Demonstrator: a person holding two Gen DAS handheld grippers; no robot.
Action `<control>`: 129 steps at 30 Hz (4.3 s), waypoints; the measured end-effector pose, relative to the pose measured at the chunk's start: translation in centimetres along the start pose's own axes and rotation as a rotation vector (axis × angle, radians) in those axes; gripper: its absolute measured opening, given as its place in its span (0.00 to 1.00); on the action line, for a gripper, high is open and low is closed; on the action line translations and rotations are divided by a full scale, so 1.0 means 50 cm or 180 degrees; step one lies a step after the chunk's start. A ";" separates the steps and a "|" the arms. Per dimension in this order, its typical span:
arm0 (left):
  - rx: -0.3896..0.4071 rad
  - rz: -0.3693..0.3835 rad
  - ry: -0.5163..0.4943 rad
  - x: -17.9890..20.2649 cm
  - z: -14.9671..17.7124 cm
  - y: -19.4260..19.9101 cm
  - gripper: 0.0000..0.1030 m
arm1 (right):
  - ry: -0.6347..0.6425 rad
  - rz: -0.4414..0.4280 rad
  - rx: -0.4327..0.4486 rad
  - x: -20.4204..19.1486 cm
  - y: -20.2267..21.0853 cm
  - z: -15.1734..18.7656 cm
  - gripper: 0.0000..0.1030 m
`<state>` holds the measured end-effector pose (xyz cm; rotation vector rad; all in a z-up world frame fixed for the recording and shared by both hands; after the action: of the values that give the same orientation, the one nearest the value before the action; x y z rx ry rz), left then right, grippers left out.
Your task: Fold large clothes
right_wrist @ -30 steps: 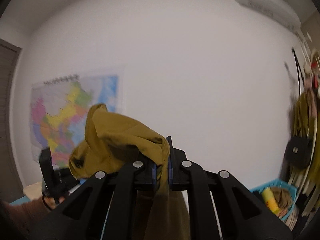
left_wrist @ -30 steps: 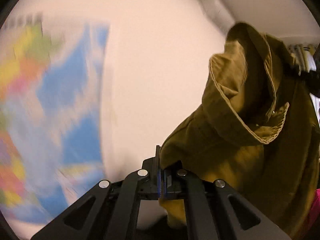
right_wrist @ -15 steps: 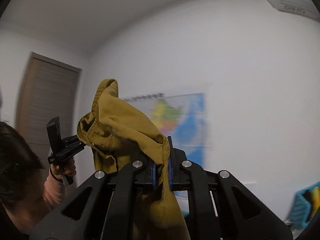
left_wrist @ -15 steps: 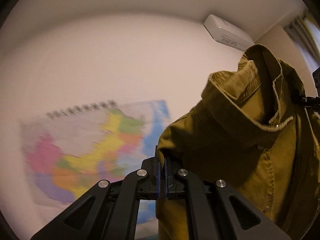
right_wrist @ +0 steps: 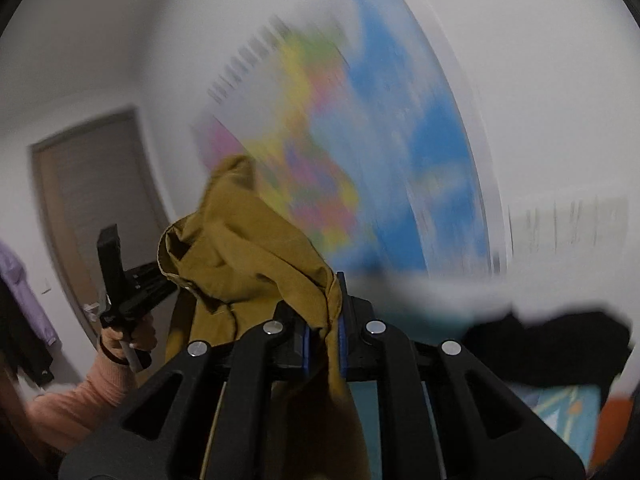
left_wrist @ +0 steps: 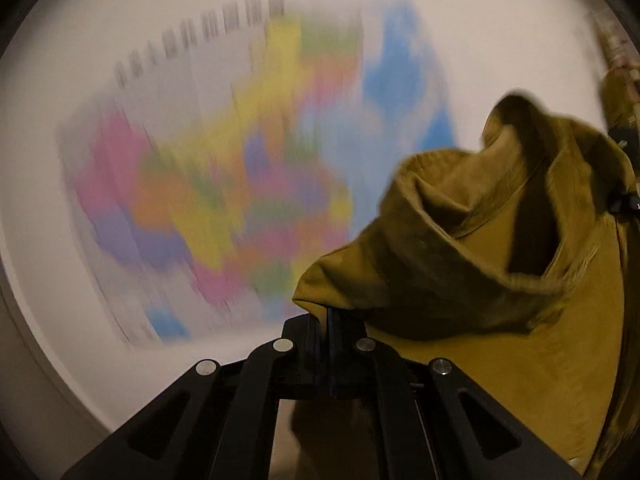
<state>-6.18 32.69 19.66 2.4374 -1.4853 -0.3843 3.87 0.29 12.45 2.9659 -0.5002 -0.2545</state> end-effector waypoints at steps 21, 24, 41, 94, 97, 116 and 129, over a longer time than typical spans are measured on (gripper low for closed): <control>-0.1388 0.0386 -0.0254 0.031 0.311 -0.345 0.64 | -0.1258 0.0290 -0.1172 0.326 -0.390 0.332 0.10; -0.1628 0.0710 -0.0401 0.036 0.354 -0.299 0.71 | -0.1227 0.0261 -0.1176 0.325 -0.385 0.329 0.11; -0.1168 0.0202 0.0215 -0.087 0.204 -0.286 0.00 | -0.0998 0.0331 -0.0519 0.315 -0.312 0.187 0.11; -0.1532 0.0799 -0.0554 0.055 0.505 -0.033 0.82 | -0.0949 0.2281 -0.1692 0.449 0.039 0.460 0.25; -0.1703 0.0622 -0.0658 0.060 0.544 -0.038 0.24 | -0.0797 0.2382 -0.1650 0.421 0.062 0.444 0.69; -0.1467 -0.1565 -0.0046 -0.383 0.434 -0.122 0.53 | 0.0200 0.1347 -0.1451 0.139 -0.016 0.420 0.90; -0.0772 0.0145 -0.0139 -0.086 0.398 -0.019 0.71 | 0.0189 0.2395 -0.1911 0.294 0.055 0.529 0.89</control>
<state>-14.38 35.31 1.16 2.2157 -1.4173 -0.5757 11.79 -9.64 -15.16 2.0336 -1.2177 -0.1847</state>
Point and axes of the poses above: each gripper's, at about its wrist camera, not at the fingertips, and y roughly against the way its jaws point, x to its right, z to its underside, the point moved 3 cm from there along -y, roughly the way its jaws point, and after that the axes turned 10 degrees about y, right-handed, at the moved point
